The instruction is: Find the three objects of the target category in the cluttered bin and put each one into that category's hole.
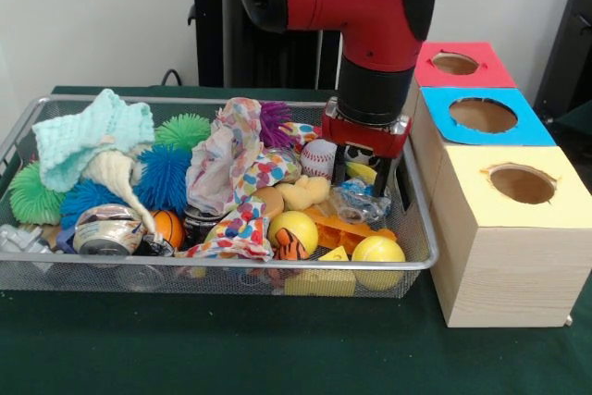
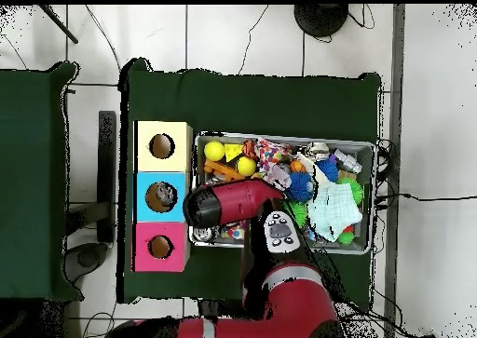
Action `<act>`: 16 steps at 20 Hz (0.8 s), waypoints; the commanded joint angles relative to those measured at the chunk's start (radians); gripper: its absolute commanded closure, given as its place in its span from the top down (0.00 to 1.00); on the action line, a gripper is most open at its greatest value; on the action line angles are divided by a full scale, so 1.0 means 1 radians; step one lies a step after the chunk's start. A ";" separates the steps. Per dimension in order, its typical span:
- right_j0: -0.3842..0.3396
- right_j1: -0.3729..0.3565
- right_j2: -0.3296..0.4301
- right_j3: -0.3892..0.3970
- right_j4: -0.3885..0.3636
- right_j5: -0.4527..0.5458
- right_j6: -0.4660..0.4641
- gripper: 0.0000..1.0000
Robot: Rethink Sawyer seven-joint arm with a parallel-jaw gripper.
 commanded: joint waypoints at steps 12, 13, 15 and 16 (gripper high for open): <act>-0.054 0.123 0.105 -0.044 -0.011 -0.159 0.002 1.00; -0.069 0.125 0.122 -0.038 -0.016 -0.168 -0.010 1.00; -0.104 0.131 0.157 -0.027 -0.027 -0.175 -0.039 1.00; -0.119 0.135 0.172 -0.027 -0.032 -0.174 -0.051 1.00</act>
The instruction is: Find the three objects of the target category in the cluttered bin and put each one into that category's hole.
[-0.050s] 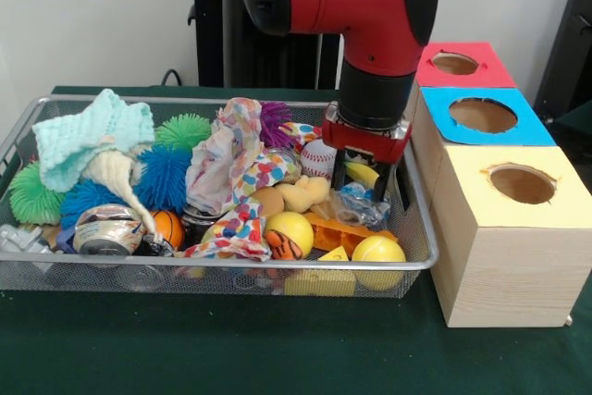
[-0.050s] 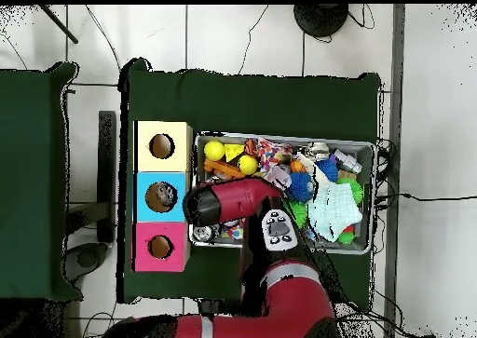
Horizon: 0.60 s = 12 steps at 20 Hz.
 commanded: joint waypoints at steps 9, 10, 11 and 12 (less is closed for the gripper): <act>-0.172 0.106 0.212 -0.008 -0.083 -0.102 -0.112 1.00; -0.179 0.103 0.212 -0.008 -0.089 -0.092 -0.120 1.00; -0.186 0.099 0.211 -0.007 -0.095 -0.082 -0.127 1.00; -0.197 0.098 0.215 -0.007 -0.101 -0.077 -0.137 1.00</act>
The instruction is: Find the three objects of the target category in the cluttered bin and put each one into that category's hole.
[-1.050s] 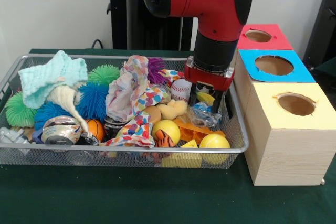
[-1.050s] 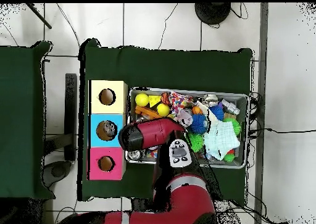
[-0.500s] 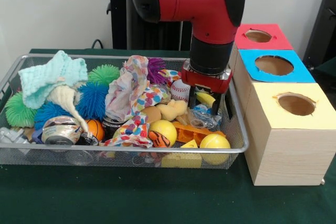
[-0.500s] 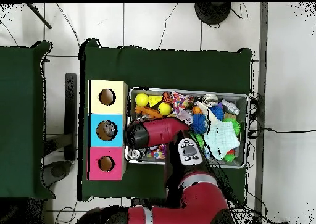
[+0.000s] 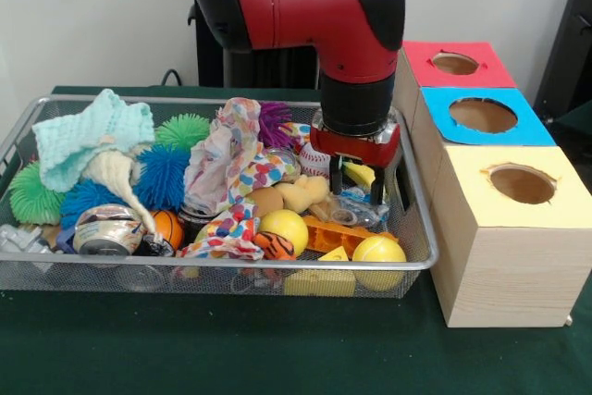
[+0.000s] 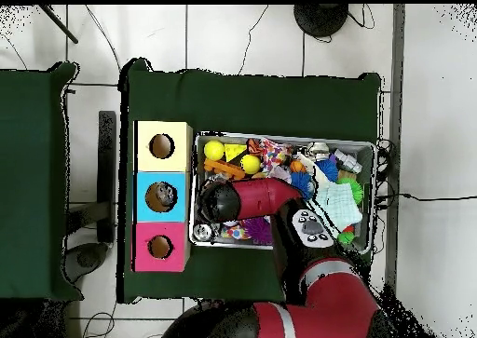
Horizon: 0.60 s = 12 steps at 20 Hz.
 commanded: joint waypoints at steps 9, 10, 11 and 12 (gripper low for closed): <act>-0.130 0.102 0.119 -0.018 -0.180 -0.134 -0.150 1.00; -0.135 0.120 0.126 -0.027 -0.193 -0.153 -0.147 1.00; -0.142 0.130 0.132 -0.029 -0.201 -0.159 -0.145 1.00; -0.135 0.120 0.124 -0.023 -0.210 -0.162 -0.131 1.00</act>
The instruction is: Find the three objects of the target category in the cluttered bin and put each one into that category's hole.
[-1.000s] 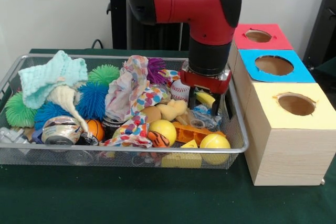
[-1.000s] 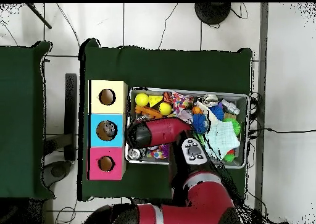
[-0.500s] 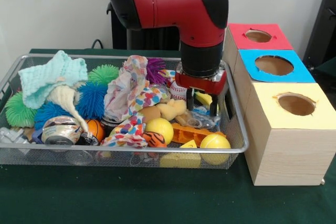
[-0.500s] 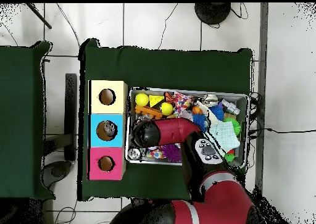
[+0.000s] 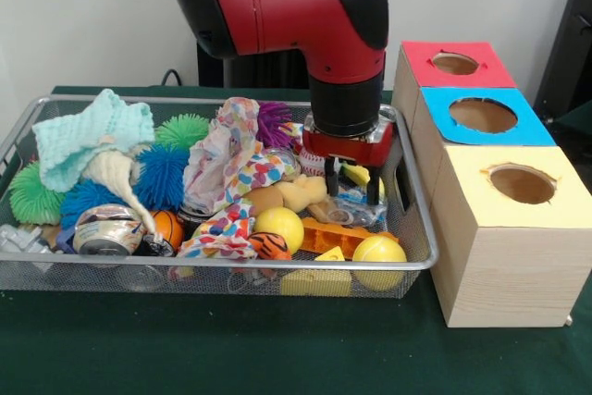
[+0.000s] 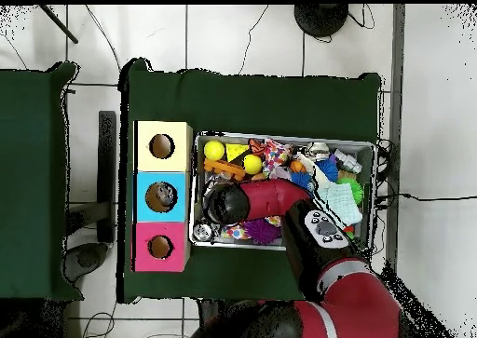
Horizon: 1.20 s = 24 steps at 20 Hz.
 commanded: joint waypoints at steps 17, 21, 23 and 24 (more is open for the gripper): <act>0.068 0.152 -0.094 -0.133 -0.198 -0.194 0.008 0.00; 0.108 0.114 -0.134 -0.141 -0.155 -0.113 0.050 0.00; 0.128 0.057 -0.149 -0.142 -0.114 -0.028 0.058 0.00; 0.132 0.038 -0.155 -0.155 -0.104 0.015 0.045 0.00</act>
